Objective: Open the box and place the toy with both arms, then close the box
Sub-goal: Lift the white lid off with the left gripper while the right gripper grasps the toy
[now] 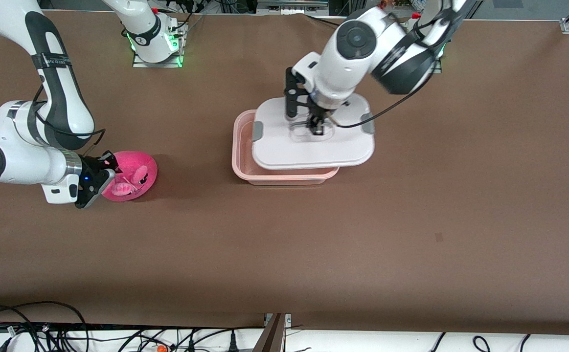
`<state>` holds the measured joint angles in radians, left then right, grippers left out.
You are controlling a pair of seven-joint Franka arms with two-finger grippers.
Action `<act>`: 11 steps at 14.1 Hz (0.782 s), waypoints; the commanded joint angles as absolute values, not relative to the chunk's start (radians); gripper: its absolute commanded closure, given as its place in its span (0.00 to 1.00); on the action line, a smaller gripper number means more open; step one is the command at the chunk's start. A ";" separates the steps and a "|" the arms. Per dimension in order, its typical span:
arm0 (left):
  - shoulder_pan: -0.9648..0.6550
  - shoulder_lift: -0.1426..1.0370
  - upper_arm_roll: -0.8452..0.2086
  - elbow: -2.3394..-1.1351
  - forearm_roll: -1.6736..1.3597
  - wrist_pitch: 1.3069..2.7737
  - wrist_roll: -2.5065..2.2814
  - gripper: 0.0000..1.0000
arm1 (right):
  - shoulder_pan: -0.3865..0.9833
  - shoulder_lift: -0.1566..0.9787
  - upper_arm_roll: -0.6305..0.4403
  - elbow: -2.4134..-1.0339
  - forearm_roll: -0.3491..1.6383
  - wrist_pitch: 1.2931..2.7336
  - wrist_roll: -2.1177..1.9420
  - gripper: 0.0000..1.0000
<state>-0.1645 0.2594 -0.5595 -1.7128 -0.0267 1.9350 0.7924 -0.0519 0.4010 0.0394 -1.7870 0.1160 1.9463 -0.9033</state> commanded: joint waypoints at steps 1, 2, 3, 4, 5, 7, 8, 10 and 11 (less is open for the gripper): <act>-0.133 0.203 -0.494 -1.634 -0.051 1.682 0.807 1.00 | -0.043 0.380 0.058 -1.732 0.138 1.902 -0.897 1.00; -0.133 0.196 -0.448 -1.599 -0.048 1.593 0.825 1.00 | -0.037 0.380 0.061 -1.700 0.138 1.867 -0.897 1.00; -0.130 0.195 -0.395 -1.568 -0.048 1.536 0.886 1.00 | -0.020 0.380 0.066 -1.666 0.140 1.835 -0.896 1.00; -0.129 0.195 -0.340 -1.553 -0.049 1.511 0.982 1.00 | 0.001 0.380 0.067 -1.637 0.140 1.809 -0.887 1.00; -0.126 0.195 -0.284 -1.551 -0.049 1.506 1.087 1.00 | 0.030 0.377 0.067 -1.611 0.140 1.783 -0.841 1.00; -0.121 0.196 -0.185 -1.557 -0.049 1.482 1.294 1.00 | 0.116 0.370 0.067 -1.544 0.138 1.696 -0.690 1.00; -0.118 0.196 -0.139 -1.562 -0.049 1.473 1.395 1.00 | 0.167 0.367 0.069 -1.504 0.137 1.646 -0.634 1.00; -0.118 0.196 -0.054 -1.563 -0.046 1.456 1.549 1.00 | 0.280 0.367 0.067 -1.451 0.120 1.603 -0.536 1.00; -0.118 0.196 -0.026 -1.563 -0.013 1.444 1.587 1.00 | 0.341 0.367 0.067 -1.444 0.114 1.601 -0.481 1.00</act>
